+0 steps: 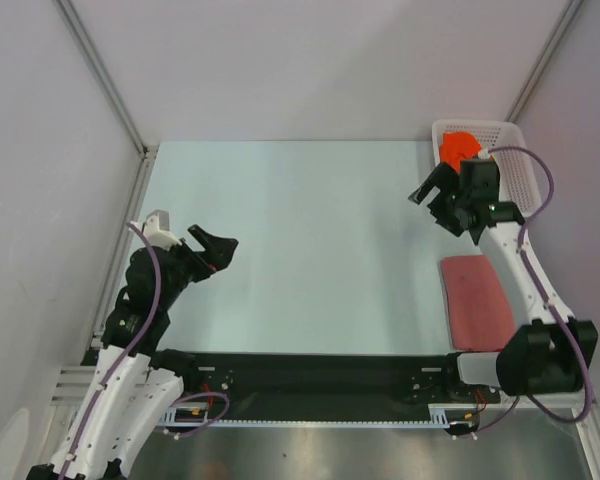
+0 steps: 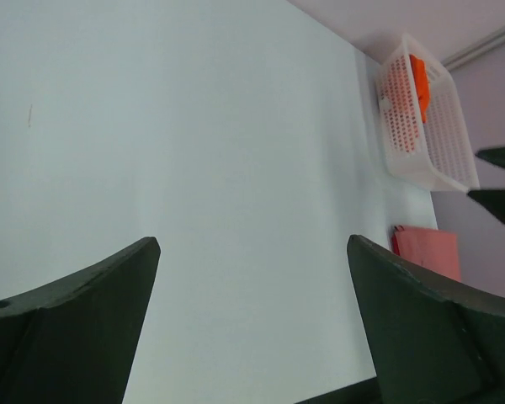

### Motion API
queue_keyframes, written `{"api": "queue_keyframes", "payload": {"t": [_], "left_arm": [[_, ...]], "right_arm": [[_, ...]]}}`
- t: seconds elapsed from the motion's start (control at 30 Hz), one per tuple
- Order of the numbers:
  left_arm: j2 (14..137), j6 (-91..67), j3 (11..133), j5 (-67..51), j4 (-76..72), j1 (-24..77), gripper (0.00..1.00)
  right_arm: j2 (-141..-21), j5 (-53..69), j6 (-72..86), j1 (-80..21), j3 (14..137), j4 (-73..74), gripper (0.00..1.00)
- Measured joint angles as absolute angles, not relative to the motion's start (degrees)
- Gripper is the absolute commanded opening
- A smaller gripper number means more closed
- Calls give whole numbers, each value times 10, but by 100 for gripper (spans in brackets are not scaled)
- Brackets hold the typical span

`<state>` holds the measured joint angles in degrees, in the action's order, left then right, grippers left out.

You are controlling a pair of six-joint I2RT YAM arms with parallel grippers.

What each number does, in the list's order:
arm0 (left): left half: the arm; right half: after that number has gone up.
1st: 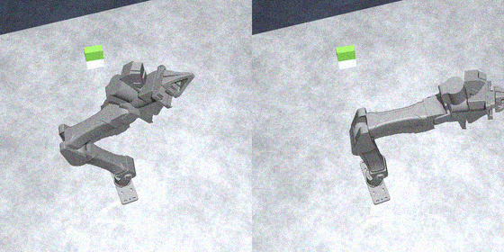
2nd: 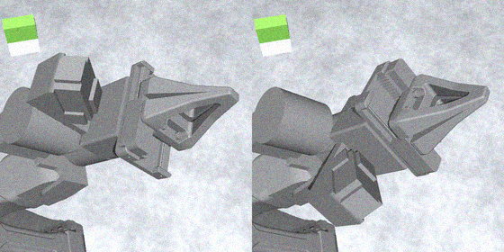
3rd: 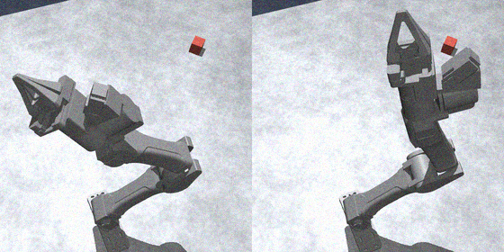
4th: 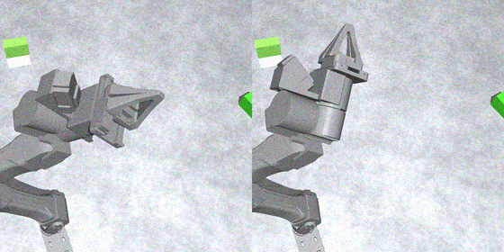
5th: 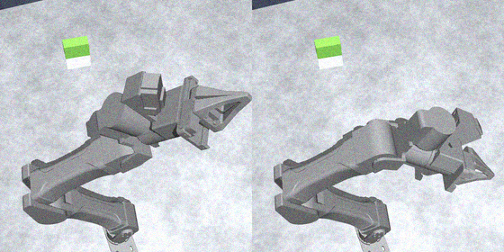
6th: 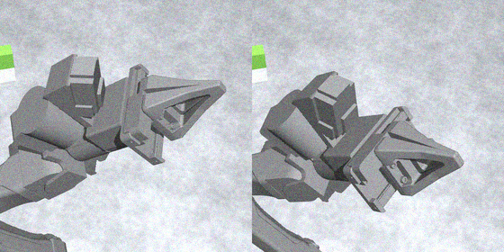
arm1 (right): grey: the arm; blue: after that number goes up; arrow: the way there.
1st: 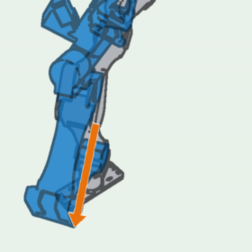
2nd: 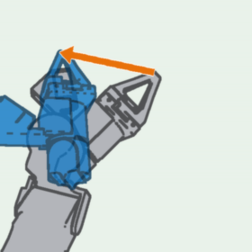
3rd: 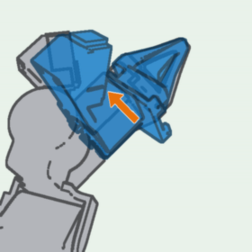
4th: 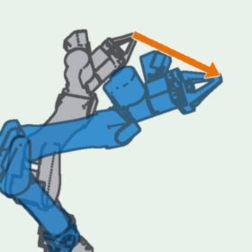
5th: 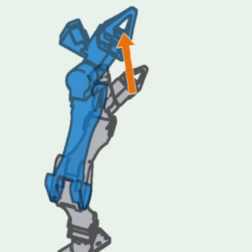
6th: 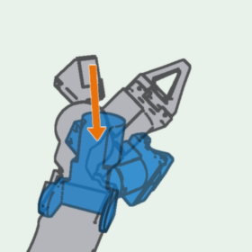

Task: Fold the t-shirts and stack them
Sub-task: Grab the tshirt from the pile, then move the tshirt to the center of the board

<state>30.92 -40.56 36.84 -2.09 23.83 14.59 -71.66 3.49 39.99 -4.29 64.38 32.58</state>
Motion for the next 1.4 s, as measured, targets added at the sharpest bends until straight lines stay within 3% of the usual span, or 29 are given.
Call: {"api": "queue_keyframes", "payload": {"t": [0.3, 0.4, 0.43, 0.7, 0.77, 0.8, 0.9, 1.0, 1.2, 1.4], "left_arm": [[303, -317, 428, -62, 314, 146, 100], [297, -302, 428, -63, 324, 146, 100], [298, -297, 428, -63, 324, 146, 100], [355, -274, 449, -62, 328, 144, 100], [368, -269, 456, -61, 332, 143, 100], [373, -268, 458, -61, 333, 143, 100], [384, -263, 463, -60, 340, 142, 100], [393, -259, 477, -58, 345, 141, 99], [397, -265, 493, -60, 347, 141, 97], [407, -293, 498, -56, 386, 140, 94]], "right_arm": [[-995, 20, 331, 57, 922, 298, 100], [-1116, 15, 334, 88, 1030, 272, 95], [-1152, 10, 337, 93, 1058, 273, 90], [-1381, -103, 356, 83, 1220, 271, 88], [-1406, -120, 360, 81, 1241, 272, 68], [-1415, -128, 362, 81, 1256, 276, 49], [-1432, -138, 371, 83, 1294, 279, 16], [-1433, -143, 372, 90, 1330, 307, 0], [-1402, -164, 332, 104, 1395, 364, 0], [-1243, -165, 287, 82, 1397, 431, 0]]}}
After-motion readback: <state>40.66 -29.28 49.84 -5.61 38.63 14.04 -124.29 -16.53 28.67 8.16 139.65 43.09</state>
